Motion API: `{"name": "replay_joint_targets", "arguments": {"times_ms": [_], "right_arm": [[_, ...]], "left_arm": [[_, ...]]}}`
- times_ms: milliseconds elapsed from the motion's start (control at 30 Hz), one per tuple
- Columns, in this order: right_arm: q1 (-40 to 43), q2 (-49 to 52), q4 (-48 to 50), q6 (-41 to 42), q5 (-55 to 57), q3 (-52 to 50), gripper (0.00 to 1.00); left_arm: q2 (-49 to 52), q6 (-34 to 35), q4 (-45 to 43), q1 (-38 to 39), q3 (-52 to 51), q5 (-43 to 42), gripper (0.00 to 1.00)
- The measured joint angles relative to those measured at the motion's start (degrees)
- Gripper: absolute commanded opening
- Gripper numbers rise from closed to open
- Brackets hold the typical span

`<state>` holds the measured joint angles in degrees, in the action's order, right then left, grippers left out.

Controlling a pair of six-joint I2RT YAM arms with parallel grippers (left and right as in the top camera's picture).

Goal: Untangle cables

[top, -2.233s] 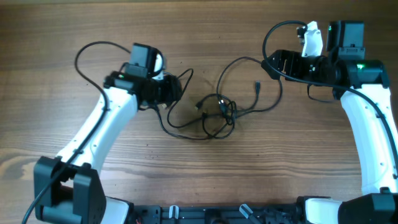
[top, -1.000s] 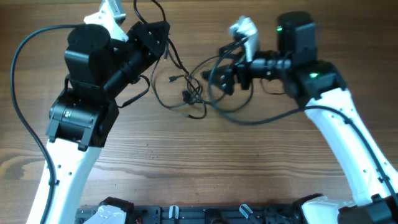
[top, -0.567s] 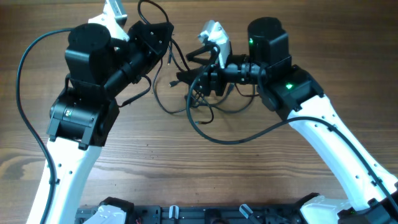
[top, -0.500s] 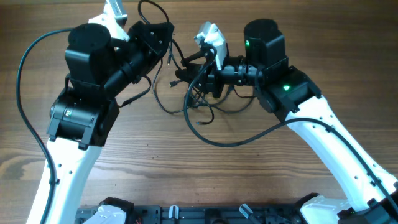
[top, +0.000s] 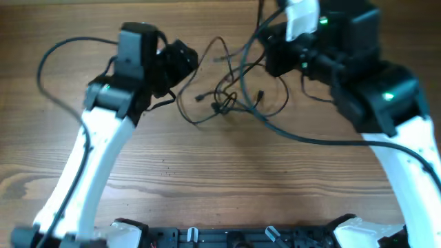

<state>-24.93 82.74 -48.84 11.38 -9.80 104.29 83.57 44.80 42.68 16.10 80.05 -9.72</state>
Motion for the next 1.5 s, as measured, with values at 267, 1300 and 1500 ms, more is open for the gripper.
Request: {"name": "replay_joint_targets", "arguments": {"times_ms": [267, 1300, 1500], "right_arm": [[6.5, 0.5, -4.1, 13.0, 4.4, 0.6, 0.04], [15.2, 9.0, 39.7, 38.9, 1.6, 0.4, 0.04], [27.5, 8.9, 47.6, 50.4, -7.0, 0.4, 0.05]], "left_arm": [[12.7, -20.1, 0.2, 0.3, 0.0, -12.8, 0.67], [38.3, -33.0, -7.7, 12.7, 0.0, -22.8, 0.33], [38.3, -33.0, -7.7, 12.7, 0.0, -22.8, 0.33]]}}
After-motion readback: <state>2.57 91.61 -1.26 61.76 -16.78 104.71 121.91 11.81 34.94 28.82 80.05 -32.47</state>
